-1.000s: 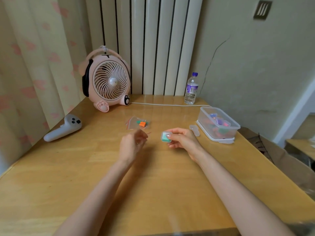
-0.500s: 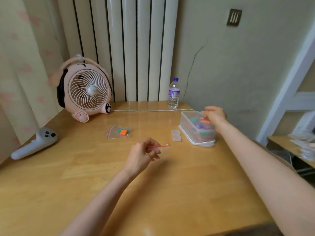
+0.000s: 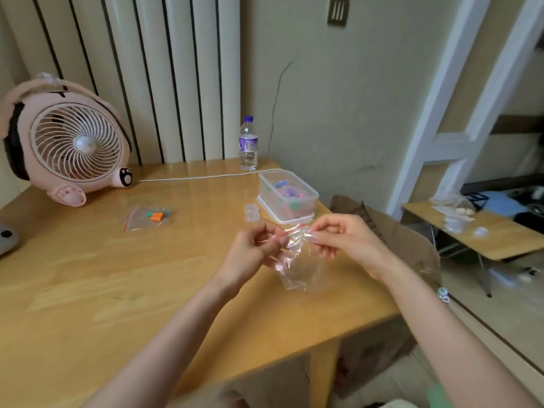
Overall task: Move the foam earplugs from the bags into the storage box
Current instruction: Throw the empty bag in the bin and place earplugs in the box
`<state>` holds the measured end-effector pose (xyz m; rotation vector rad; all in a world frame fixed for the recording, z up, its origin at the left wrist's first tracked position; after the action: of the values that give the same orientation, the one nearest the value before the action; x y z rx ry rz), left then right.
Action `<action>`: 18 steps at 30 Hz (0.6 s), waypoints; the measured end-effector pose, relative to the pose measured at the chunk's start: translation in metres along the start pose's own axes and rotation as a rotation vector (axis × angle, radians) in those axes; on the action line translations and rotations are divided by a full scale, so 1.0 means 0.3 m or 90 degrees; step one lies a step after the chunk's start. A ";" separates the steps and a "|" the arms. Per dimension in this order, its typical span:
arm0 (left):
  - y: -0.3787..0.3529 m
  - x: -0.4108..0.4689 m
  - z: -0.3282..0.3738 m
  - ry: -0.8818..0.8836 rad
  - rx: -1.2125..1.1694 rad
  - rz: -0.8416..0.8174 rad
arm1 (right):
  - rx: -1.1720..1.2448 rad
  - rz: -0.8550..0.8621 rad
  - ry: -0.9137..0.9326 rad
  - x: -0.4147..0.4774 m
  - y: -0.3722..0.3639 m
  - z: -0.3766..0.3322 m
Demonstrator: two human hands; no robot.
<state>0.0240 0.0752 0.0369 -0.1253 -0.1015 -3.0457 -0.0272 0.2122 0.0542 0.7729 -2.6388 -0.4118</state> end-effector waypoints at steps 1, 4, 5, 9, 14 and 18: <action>-0.050 -0.010 0.001 -0.001 0.003 -0.030 | 0.006 0.016 -0.011 -0.047 0.034 0.013; -0.168 -0.039 -0.007 -0.017 0.035 -0.073 | 0.039 0.032 -0.057 -0.211 0.125 0.070; -0.198 -0.050 -0.011 -0.025 0.054 -0.071 | 0.042 0.035 -0.079 -0.273 0.152 0.100; -0.335 -0.095 -0.033 -0.051 0.090 -0.097 | 0.030 0.030 -0.193 -0.525 0.218 0.293; -0.533 -0.169 -0.077 -0.089 0.098 -0.164 | -0.021 0.126 -0.377 -0.843 0.244 0.712; -0.609 -0.204 -0.115 -0.090 0.072 -0.176 | -0.032 0.303 -0.551 -1.144 0.250 1.108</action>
<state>0.0648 0.2597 -0.0140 -0.3458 -0.3275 -3.2913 0.0702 0.5240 -0.3027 -0.1327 -3.4287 -0.8005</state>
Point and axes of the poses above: each hand's wrist, its own x-axis towards the middle knuckle, its own y-axis out of the back of the hand, z = x × y, the point moved 10 cm from there along x, towards the middle knuckle, and after that the axes turned 7 degrees about y, right-handed, at the moved point
